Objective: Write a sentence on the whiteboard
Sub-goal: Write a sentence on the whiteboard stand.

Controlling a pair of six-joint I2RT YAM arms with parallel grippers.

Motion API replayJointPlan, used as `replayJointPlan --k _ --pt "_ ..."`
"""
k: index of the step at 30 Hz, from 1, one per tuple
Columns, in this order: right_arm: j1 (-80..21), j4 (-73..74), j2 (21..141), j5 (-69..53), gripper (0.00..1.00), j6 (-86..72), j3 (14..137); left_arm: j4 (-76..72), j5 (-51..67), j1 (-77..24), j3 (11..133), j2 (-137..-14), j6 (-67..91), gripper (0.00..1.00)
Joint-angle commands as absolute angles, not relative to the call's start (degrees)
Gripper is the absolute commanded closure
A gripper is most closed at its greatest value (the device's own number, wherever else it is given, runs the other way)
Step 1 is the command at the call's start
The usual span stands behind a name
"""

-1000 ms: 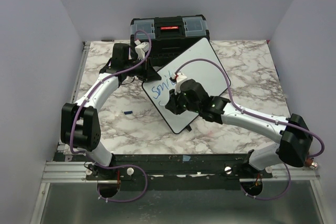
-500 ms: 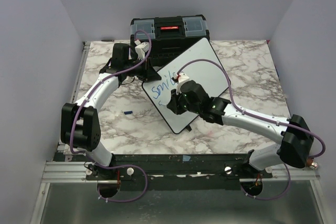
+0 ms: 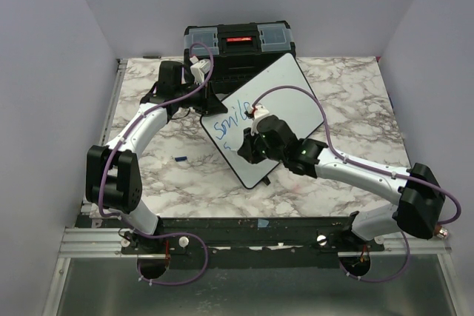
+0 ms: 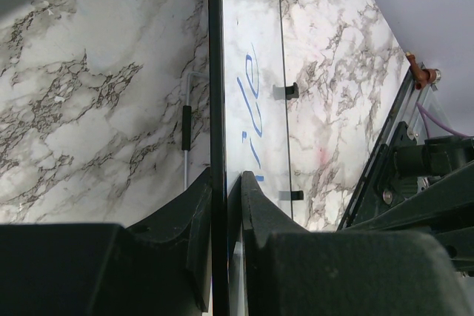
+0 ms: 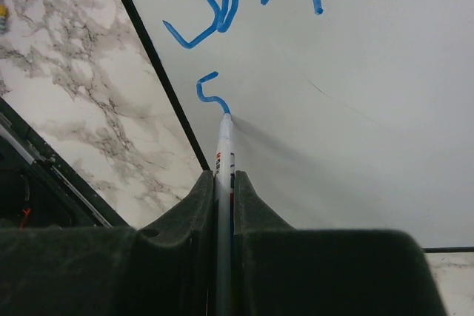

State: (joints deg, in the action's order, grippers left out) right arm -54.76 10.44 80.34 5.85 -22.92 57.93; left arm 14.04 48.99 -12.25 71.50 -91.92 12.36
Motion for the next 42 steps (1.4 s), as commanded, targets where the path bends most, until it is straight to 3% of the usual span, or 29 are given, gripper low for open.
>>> replayJointPlan --k 1,14,29,42 --pt "-54.82 11.99 80.22 3.25 0.99 -23.91 56.43 7.48 46.23 -12.33 71.35 -89.14 8.35 1.0" --pt "-54.82 9.44 81.04 -1.36 0.99 -24.34 58.36 7.3 46.39 -12.37 71.23 -89.21 8.44 1.0" --pt "-54.76 1.81 73.0 5.53 0.99 -24.08 57.89 6.67 48.04 -12.37 71.19 -88.87 9.19 1.0" --pt "-54.8 4.43 70.45 11.16 0.99 -23.94 54.96 4.04 48.09 -12.49 71.23 -88.46 11.82 1.0"
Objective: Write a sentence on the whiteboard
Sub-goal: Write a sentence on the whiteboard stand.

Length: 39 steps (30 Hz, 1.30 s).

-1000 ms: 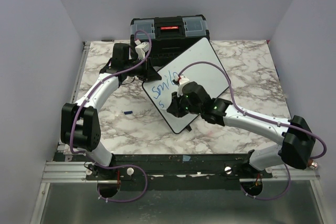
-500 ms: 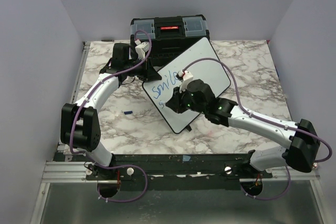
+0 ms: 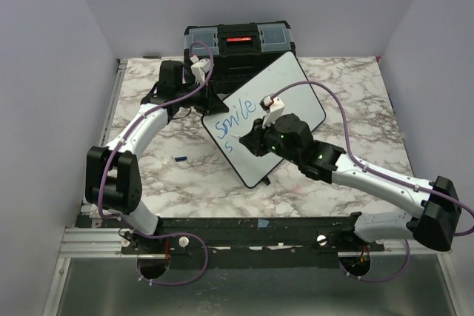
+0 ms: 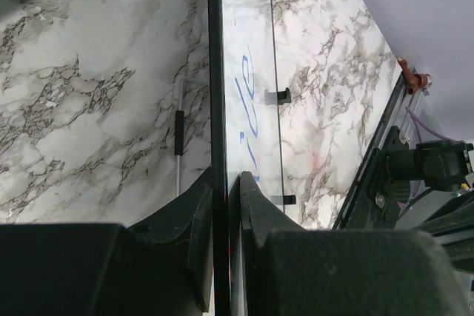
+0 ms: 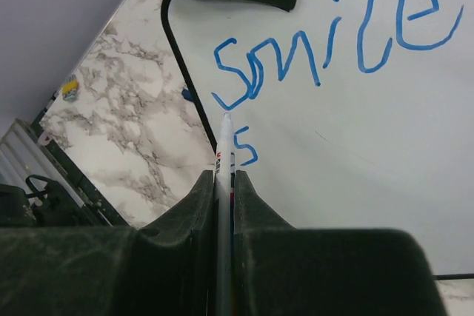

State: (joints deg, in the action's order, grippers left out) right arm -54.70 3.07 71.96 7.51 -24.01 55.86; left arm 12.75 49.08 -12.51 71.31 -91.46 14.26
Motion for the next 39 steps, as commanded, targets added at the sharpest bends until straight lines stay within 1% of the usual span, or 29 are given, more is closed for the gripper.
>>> replayJointPlan --k 1,5,10,21,39 --pt "-54.77 4.99 70.32 11.55 0.99 -23.83 54.94 4.34 47.8 -12.48 70.92 -88.21 11.35 1.0" --pt "-54.8 6.25 69.2 13.83 0.99 -23.57 53.65 6.63 47.13 -12.49 70.82 -88.58 9.41 1.0" --pt "-54.79 8.68 68.91 15.13 0.99 -22.58 54.03 5.94 48.15 -12.48 70.58 -88.59 9.49 1.0" --pt "-54.76 11.34 70.02 12.88 0.99 -20.3 55.32 5.45 48.34 -12.48 70.49 -88.67 9.58 1.0" --pt "-54.77 9.49 77.44 7.38 0.99 -18.55 60.78 5.74 48.23 -12.66 70.75 -89.13 9.36 1.0"
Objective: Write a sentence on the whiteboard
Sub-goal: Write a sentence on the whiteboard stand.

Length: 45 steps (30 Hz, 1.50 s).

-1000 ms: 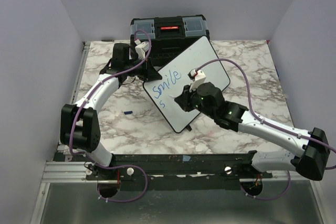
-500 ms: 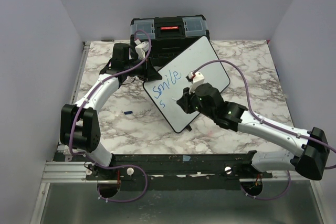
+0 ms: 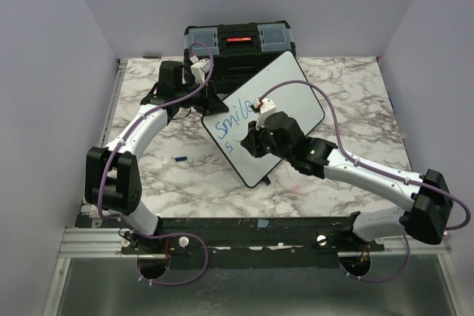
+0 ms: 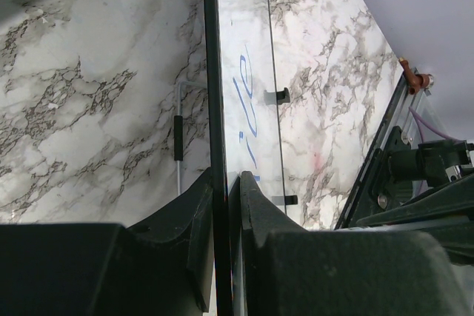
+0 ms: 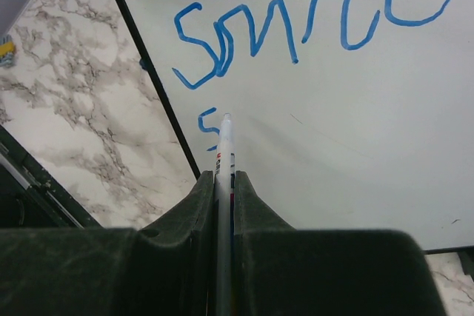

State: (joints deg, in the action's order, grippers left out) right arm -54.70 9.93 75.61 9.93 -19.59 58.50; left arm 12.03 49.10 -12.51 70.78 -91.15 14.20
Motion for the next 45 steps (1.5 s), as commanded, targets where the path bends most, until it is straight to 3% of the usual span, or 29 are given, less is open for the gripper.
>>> replayJointPlan --k 1,21,45 --pt "-54.76 9.54 77.81 7.36 0.99 -18.53 60.97 5.84 48.01 -12.72 70.68 -89.08 9.19 1.0" --pt "-54.76 10.67 81.04 9.0 0.99 -19.4 60.08 5.47 48.17 -12.67 70.73 -89.05 9.4 1.0" --pt "-54.76 18.14 76.81 4.0 0.99 -22.05 54.7 5.38 48.34 -12.76 70.83 -88.92 9.58 1.0"
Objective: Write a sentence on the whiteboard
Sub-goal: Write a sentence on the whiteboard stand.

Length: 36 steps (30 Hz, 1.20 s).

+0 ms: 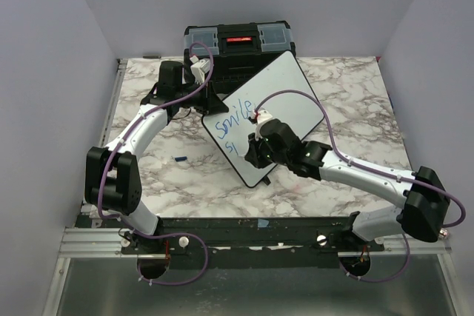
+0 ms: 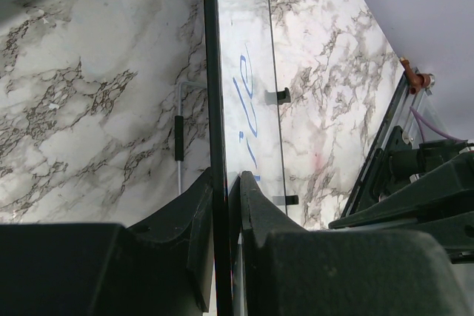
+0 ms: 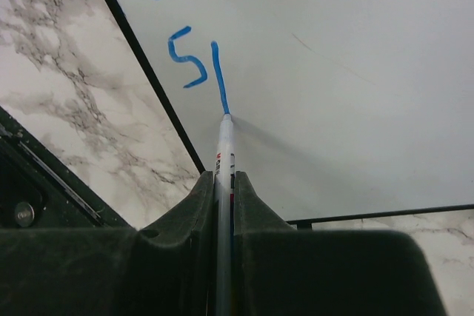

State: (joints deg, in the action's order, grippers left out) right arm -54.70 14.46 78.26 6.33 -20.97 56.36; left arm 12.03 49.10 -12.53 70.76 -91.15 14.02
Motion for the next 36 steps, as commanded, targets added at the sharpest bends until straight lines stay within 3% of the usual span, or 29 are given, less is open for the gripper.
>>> replayJointPlan --k 1,14,36 --pt "-54.75 18.19 76.57 3.68 0.99 -22.08 54.63 5.28 48.27 -12.78 70.84 -89.03 9.59 1.0" --pt "-54.77 14.74 75.36 6.8 0.99 -21.79 59.36 5.36 48.3 -12.92 70.84 -88.94 9.49 1.0" --pt "-54.78 10.59 83.16 13.1 0.99 -21.52 64.17 5.28 48.41 -13.01 70.62 -88.68 9.49 1.0"
